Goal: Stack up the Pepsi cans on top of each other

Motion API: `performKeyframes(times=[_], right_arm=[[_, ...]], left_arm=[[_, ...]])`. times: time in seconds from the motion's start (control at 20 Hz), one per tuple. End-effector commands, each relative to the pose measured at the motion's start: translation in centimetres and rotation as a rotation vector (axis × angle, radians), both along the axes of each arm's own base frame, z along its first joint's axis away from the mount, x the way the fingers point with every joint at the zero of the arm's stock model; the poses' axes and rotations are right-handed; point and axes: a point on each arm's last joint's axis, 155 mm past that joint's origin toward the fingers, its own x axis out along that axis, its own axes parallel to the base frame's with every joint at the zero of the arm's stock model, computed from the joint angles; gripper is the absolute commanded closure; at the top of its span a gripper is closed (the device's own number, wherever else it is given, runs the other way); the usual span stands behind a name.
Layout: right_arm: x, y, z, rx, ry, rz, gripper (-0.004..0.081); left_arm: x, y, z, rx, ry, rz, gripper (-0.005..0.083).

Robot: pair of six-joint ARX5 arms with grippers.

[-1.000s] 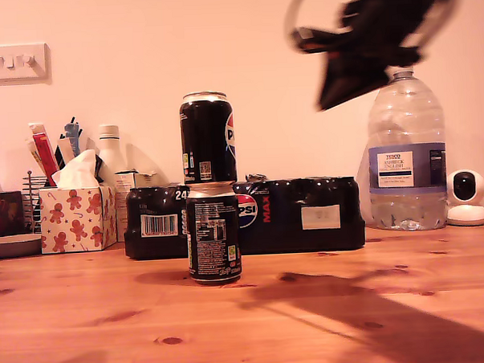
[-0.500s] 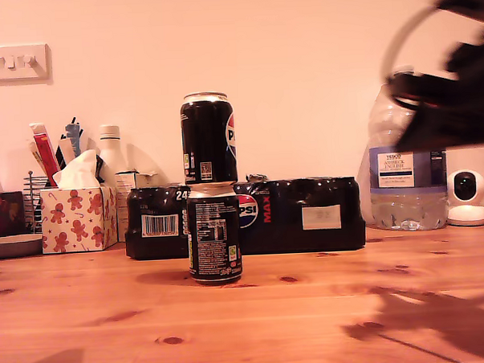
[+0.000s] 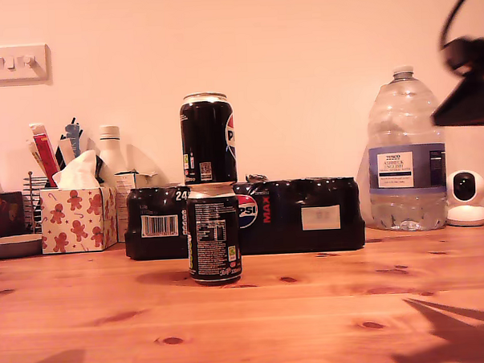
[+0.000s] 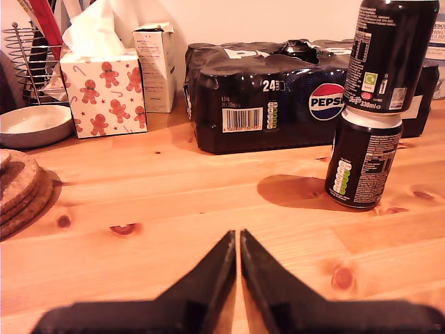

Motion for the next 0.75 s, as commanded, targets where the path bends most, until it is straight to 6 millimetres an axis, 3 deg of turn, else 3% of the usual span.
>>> performKeyframes(times=[0.0,0.4,0.7], right_arm=[[-0.9,-0.3,-0.6,-0.022,0.007,0.004,0.0783],[-4.5,-1.4,1.6,0.000,-0.072,0.003,0.0783],[-5.5,-1.7,-2.0,-0.041,0.063,0.005,0.0783]], left_arm=[[0.0,0.1,-1.4,0.015,0.033,0.002,0.0765],[0.0,0.1,-1.4,0.015,0.034,0.002,0.0765],[0.0,0.1,-1.4,0.015,0.033,0.002,0.0765]])
